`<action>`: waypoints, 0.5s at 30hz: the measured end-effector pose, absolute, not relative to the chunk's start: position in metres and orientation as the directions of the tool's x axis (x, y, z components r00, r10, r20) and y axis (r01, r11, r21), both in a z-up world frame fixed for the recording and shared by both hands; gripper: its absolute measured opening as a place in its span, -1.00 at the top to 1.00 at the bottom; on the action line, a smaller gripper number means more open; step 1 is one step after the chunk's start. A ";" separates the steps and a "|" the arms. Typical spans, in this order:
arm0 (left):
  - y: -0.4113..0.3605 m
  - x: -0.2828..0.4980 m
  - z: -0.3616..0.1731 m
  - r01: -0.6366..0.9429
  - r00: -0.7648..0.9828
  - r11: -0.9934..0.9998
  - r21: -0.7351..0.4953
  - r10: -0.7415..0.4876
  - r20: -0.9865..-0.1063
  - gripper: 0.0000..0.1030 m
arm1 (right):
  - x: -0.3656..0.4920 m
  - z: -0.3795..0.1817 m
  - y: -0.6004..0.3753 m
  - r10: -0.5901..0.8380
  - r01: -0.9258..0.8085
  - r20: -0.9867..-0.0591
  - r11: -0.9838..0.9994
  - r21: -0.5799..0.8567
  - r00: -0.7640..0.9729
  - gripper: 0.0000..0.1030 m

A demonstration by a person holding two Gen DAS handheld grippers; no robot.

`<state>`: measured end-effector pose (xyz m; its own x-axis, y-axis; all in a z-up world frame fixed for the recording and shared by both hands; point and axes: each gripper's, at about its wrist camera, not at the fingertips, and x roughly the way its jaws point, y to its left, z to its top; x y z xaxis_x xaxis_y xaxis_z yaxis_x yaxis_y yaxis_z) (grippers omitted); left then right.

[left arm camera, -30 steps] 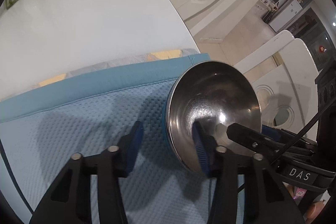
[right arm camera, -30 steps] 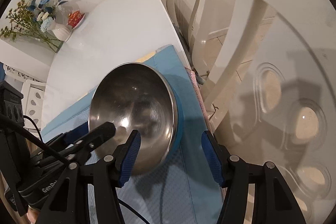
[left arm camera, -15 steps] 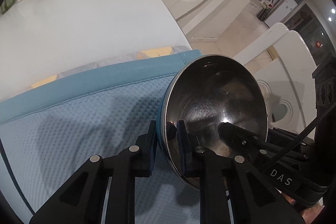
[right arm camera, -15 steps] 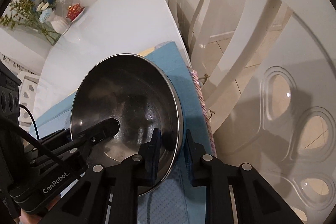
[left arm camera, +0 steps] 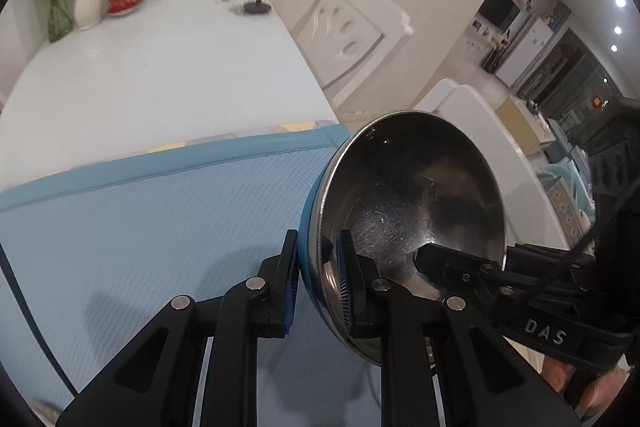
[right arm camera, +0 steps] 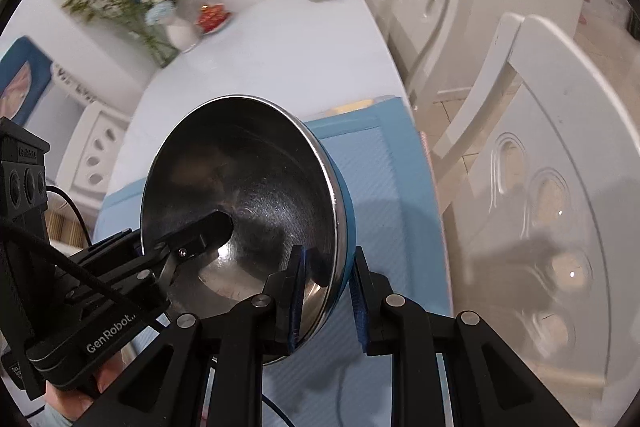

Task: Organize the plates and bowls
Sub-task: 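Lift and carry the blue steel bowl with the left gripper toward the pink bowls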

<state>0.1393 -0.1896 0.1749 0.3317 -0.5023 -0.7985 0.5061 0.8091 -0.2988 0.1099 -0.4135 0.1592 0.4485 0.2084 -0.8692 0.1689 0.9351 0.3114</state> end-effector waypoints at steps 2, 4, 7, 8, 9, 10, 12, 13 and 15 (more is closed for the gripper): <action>-0.180 0.126 0.185 0.506 0.345 0.808 -0.301 -0.510 -0.788 0.71 | 0.096 0.170 -0.406 0.221 0.176 -0.861 0.927 0.332 0.459 0.61; -0.168 0.112 0.195 0.501 0.364 0.810 -0.304 -0.516 -0.776 0.71 | 0.088 0.179 -0.398 0.230 0.180 -0.853 0.920 0.347 0.468 0.61; -0.152 0.092 0.207 0.491 0.388 0.813 -0.311 -0.524 -0.758 0.71 | 0.069 0.196 -0.382 0.221 0.170 -0.846 0.925 0.339 0.486 0.61; -0.147 0.087 0.209 0.485 0.393 0.815 -0.316 -0.526 -0.754 0.71 | 0.063 0.201 -0.376 0.214 0.166 -0.845 0.929 0.332 0.490 0.61; -0.140 0.080 0.211 0.473 0.404 0.820 -0.323 -0.528 -0.747 0.71 | 0.056 0.206 -0.370 0.210 0.163 -0.845 0.931 0.326 0.492 0.61; -0.135 0.076 0.213 0.464 0.413 0.823 -0.328 -0.528 -0.742 0.71 | 0.048 0.209 -0.365 0.210 0.162 -0.845 0.932 0.326 0.493 0.61; -0.121 0.066 0.216 0.442 0.428 0.830 -0.342 -0.529 -0.733 0.71 | 0.039 0.214 -0.352 0.213 0.154 -0.843 0.933 0.326 0.494 0.61; -0.116 0.062 0.216 0.435 0.428 0.831 -0.347 -0.530 -0.732 0.71 | 0.034 0.216 -0.345 0.213 0.152 -0.843 0.934 0.325 0.494 0.61; -0.104 0.053 0.214 0.419 0.427 0.835 -0.356 -0.527 -0.735 0.71 | 0.025 0.218 -0.333 0.218 0.147 -0.846 0.934 0.325 0.487 0.60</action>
<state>0.0530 -0.1037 0.2145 0.4265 -0.5271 -0.7350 0.4189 0.8353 -0.3560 0.0245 -0.3330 0.2178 0.4867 0.2179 -0.8460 0.1466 0.9343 0.3250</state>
